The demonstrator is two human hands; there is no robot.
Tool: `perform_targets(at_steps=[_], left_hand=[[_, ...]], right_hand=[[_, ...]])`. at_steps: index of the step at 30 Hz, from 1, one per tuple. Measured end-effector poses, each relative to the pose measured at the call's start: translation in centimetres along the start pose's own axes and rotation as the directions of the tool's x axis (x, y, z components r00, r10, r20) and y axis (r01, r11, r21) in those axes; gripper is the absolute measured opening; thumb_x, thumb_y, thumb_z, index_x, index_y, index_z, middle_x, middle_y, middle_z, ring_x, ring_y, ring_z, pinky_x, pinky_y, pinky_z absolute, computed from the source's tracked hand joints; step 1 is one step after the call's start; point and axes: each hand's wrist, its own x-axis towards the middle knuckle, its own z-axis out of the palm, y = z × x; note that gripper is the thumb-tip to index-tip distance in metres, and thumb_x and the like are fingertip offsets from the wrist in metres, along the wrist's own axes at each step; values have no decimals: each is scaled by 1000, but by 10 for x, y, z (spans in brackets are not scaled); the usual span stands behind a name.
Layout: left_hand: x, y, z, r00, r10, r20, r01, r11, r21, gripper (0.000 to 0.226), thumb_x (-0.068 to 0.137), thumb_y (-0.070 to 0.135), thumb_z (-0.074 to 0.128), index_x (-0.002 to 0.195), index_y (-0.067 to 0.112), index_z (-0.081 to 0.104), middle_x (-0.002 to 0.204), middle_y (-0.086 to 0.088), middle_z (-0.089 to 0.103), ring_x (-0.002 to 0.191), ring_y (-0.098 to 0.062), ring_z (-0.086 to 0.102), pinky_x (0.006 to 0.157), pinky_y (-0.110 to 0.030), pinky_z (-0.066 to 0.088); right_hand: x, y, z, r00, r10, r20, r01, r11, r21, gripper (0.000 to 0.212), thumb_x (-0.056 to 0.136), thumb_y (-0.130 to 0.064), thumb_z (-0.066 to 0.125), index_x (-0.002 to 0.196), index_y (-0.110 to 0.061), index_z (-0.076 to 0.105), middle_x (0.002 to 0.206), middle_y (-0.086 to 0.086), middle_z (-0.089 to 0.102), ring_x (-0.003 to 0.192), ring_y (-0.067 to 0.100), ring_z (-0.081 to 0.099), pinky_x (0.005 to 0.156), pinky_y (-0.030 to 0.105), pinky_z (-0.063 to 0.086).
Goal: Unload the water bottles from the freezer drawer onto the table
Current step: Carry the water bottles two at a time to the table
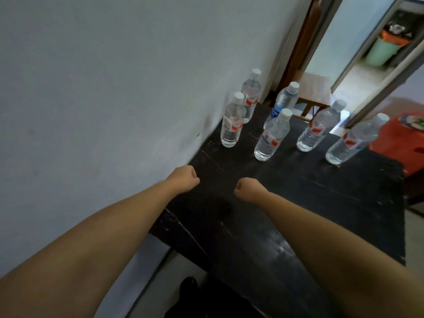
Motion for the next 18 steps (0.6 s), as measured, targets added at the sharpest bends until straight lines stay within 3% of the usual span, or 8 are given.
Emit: perform_targets(at_steps=[4,8,11,13,18], left_hand=[[-45,-30,4,999,-28,26,29,999,-32,15,92,19,49,83,8,54,88,-12,53,82,-24,52,72,-33,41],[-104,-73,16,977,-212,-28,207,971,-121,17,93,16,48,94,3,58,96,-14,55,88,-24,53,75,-33,43],[-157,-100,31,918,-383,-102,357,911,-207,23,93,17,47,104,1,58,108,-18,57,98,-29,56,85,-33,47],[-204,-116,49,848,-513,-131,468,842,-269,29,94,18,47,114,1,58,120,-17,58,108,-33,56,93,-37,48],[-298,-137,105,692,-708,-139,603,673,-428,30,94,19,48,113,-1,60,119,-18,61,107,-33,58,86,-34,47]], right_hand=[[-9,-31,24,989,-129,75,140,978,-155,30,92,-26,51,113,-7,60,119,13,61,109,31,59,89,36,49],[-21,-63,53,942,-281,184,325,901,-289,25,92,-26,49,107,-8,59,115,14,61,105,33,59,84,36,48],[-35,-86,75,873,-399,280,479,809,-342,14,94,-24,47,97,-13,56,100,10,60,93,29,60,75,33,47],[-54,-105,95,805,-481,347,590,714,-377,17,95,-24,46,102,-12,57,97,8,60,89,26,60,72,32,46],[-100,-134,145,645,-565,515,764,465,-447,21,96,-22,42,101,-9,58,100,12,62,91,28,60,71,32,46]])
